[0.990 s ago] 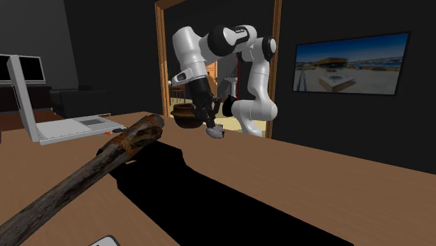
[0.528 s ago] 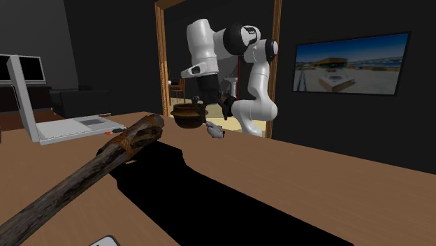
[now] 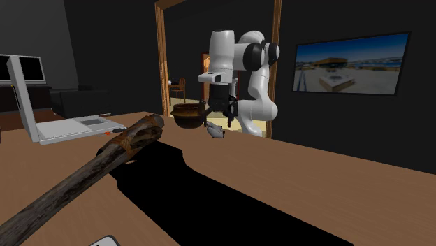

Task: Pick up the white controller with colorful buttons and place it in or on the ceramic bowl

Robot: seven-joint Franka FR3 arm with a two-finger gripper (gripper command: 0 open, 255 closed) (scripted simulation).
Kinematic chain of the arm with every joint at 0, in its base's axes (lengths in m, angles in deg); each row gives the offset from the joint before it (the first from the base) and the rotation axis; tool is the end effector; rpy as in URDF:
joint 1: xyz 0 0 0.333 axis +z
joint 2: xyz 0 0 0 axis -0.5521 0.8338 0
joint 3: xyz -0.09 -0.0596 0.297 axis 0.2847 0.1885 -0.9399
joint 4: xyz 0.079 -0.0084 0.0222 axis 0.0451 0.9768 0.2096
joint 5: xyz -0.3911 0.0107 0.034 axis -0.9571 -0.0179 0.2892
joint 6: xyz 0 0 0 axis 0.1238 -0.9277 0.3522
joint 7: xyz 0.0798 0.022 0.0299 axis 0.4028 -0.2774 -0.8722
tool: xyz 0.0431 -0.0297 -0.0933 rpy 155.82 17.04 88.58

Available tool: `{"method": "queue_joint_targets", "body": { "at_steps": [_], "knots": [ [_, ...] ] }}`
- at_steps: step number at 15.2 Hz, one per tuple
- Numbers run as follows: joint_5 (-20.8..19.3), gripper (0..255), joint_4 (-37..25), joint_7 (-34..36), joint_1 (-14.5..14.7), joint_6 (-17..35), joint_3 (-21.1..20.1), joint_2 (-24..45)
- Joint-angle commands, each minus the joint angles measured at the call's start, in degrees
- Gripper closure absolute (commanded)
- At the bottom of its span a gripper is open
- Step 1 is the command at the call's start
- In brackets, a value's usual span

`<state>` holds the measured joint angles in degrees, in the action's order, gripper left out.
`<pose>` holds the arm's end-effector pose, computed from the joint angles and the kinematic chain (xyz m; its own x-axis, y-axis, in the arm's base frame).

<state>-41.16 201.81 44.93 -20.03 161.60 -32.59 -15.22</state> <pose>0.3628 0.0422 0.4798 0.6776 0.7351 -0.0227 0.7349 -0.6756 0.0584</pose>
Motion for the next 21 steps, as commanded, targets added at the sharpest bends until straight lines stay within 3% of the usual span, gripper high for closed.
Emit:
{"method": "queue_joint_targets", "body": {
  "at_steps": [1, 9, 10, 21],
  "knots": [
    [-0.2, 0, 1.1, -0.1, -0.1, 1.4, 0.2, 0.3],
    [-0.2, 0, 1.0, -0.1, -0.1, 1.4, 0.2, 0.3],
    [-0.2, 255, 1.0, -0.1, -0.1, 1.4, 0.2, 0.3],
    [-0.1, 255, -0.3, -0.2, 0.0, -0.2, 0.1, 0.0]
  ]
}}
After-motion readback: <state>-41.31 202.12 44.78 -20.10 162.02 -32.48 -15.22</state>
